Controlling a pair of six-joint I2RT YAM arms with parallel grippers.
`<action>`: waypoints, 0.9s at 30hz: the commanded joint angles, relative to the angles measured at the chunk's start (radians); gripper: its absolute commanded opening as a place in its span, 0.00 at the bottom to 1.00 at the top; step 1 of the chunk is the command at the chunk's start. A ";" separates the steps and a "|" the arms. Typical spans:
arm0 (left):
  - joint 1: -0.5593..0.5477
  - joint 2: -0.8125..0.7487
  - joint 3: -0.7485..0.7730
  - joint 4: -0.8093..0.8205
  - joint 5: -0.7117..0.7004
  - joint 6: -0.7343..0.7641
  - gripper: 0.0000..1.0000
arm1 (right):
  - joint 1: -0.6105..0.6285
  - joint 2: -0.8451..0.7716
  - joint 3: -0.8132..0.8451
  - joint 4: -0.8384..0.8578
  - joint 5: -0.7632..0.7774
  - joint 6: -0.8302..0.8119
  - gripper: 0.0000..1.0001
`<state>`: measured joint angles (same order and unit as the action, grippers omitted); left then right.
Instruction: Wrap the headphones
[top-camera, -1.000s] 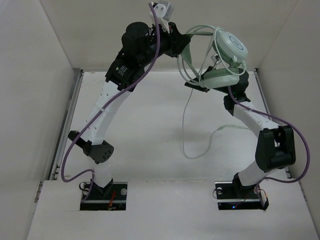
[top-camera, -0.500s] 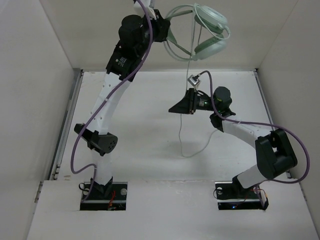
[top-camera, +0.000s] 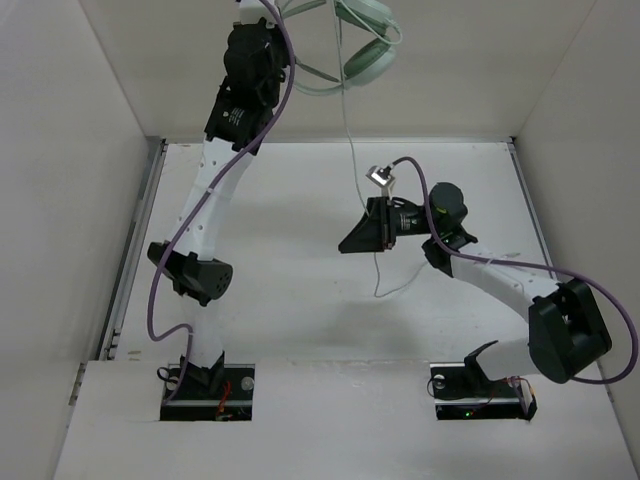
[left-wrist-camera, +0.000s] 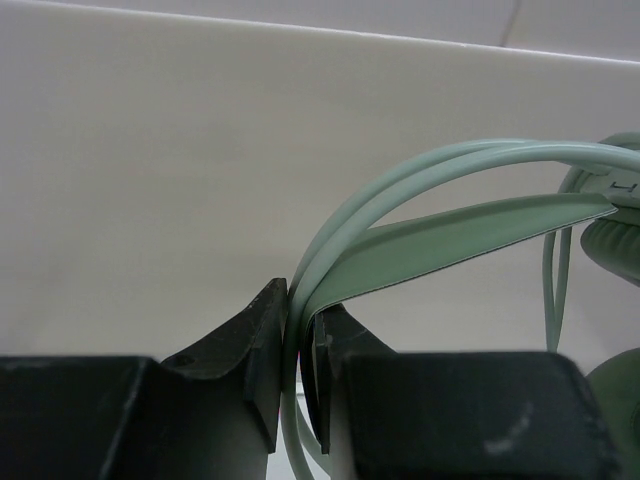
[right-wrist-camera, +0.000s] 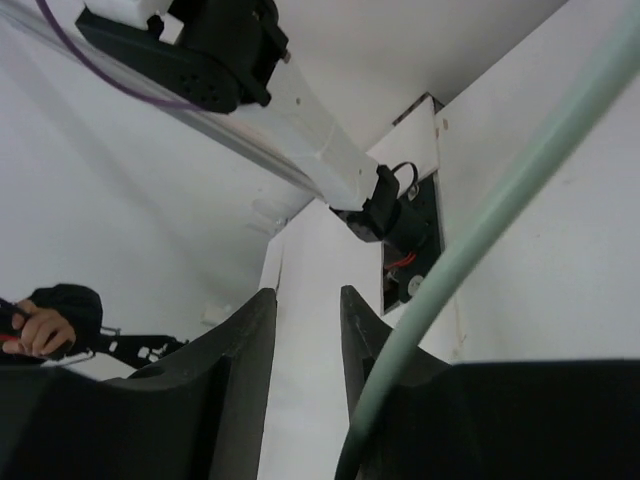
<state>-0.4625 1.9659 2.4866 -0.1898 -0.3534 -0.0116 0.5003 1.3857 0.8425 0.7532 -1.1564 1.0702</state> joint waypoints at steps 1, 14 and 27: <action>0.017 -0.030 -0.009 0.217 -0.105 0.074 0.02 | 0.008 -0.054 0.013 -0.087 -0.060 -0.102 0.32; -0.043 -0.071 -0.340 0.309 -0.118 0.268 0.02 | -0.143 -0.033 0.522 -0.939 -0.068 -0.655 0.03; -0.195 -0.179 -0.669 0.153 0.010 0.248 0.02 | -0.139 0.007 0.895 -1.385 0.685 -1.398 0.01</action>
<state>-0.6373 1.9507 1.8290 -0.0822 -0.3916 0.2680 0.3626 1.3972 1.6661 -0.6144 -0.7185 -0.1379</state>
